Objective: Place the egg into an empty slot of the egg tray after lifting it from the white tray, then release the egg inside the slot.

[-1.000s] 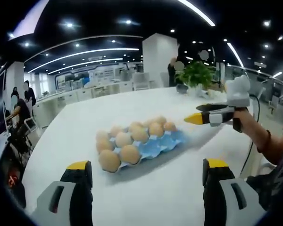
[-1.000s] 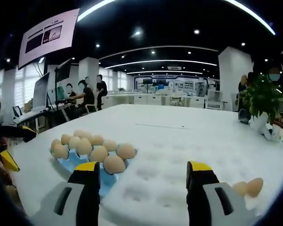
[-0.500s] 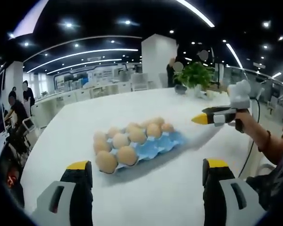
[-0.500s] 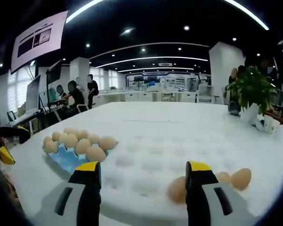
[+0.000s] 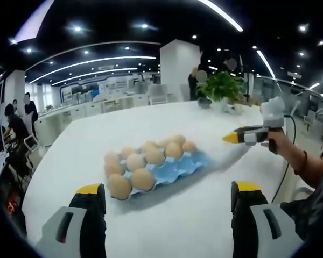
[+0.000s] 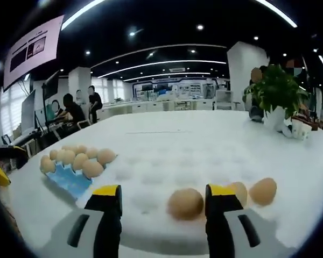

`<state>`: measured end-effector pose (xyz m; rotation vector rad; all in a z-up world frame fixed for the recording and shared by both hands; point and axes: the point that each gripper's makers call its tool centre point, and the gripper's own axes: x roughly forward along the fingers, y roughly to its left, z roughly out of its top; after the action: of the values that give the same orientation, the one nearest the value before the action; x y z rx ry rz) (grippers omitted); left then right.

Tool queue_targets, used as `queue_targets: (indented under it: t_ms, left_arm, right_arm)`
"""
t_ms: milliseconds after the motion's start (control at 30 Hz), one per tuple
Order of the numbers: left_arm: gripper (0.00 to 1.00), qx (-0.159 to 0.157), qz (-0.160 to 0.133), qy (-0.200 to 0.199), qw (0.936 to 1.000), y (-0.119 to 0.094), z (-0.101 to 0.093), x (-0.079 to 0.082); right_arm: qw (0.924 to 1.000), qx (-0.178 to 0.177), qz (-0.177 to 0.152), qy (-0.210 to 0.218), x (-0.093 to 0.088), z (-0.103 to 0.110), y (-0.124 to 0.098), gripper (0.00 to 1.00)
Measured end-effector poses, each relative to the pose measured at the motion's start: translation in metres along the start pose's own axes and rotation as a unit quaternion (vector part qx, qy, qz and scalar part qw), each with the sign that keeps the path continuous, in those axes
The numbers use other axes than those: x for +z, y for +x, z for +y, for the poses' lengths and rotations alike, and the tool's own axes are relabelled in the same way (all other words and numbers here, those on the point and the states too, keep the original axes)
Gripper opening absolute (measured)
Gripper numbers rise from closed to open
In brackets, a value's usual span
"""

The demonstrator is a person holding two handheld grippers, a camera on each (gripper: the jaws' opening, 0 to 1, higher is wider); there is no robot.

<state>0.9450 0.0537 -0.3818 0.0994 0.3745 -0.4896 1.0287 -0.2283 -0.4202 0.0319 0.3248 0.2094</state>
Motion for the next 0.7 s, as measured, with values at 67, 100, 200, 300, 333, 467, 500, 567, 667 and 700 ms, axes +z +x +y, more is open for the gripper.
queue_targets:
  t_ms: [67, 100, 200, 300, 333, 467, 500, 567, 667, 700]
  left_arm:
    - [0.99, 0.001, 0.0, 0.0, 1.0, -0.001, 0.0, 0.001]
    - [0.99, 0.002, -0.001, 0.0, 1.0, -0.001, 0.001, 0.001]
    - [0.99, 0.001, -0.002, 0.0, 1.0, -0.001, 0.0, 0.002]
    - [0.99, 0.002, -0.001, 0.0, 1.0, -0.001, 0.0, 0.001]
    - [0.99, 0.002, 0.0, 0.001, 1.0, -0.002, 0.0, 0.001]
    - [0.99, 0.002, -0.001, 0.001, 1.0, -0.001, 0.0, 0.002]
    - [0.99, 0.002, -0.002, 0.001, 1.0, -0.001, 0.0, 0.002]
    - [0.99, 0.002, -0.002, 0.002, 1.0, -0.001, 0.0, 0.002]
    - [0.99, 0.001, -0.001, 0.002, 1.0, 0.0, -0.001, 0.002]
    - [0.98, 0.002, 0.0, 0.003, 1.0, 0.0, -0.001, 0.002]
  right_arm:
    - [1.0, -0.002, -0.001, 0.004, 0.0, -0.002, 0.0, 0.62]
    - [1.0, -0.002, 0.0, 0.007, -0.002, -0.004, 0.0, 0.61]
    - [0.9998, -0.01, 0.001, 0.02, -0.005, -0.01, 0.0, 0.55]
    - [0.9995, -0.021, -0.004, 0.022, -0.005, -0.015, -0.001, 0.48]
    - [0.9995, -0.022, -0.005, 0.023, -0.005, -0.016, -0.002, 0.46]
    - [0.9989, -0.043, 0.006, -0.018, -0.008, -0.024, -0.001, 0.35]
    - [0.9988, -0.044, 0.006, -0.022, -0.008, -0.024, -0.001, 0.34]
    - [0.9989, -0.045, 0.002, -0.014, -0.008, -0.024, 0.0, 0.34]
    - [0.9987, -0.048, 0.001, -0.019, -0.008, -0.024, 0.001, 0.34]
    - [0.9984, -0.05, 0.003, -0.027, -0.009, -0.024, 0.001, 0.34]
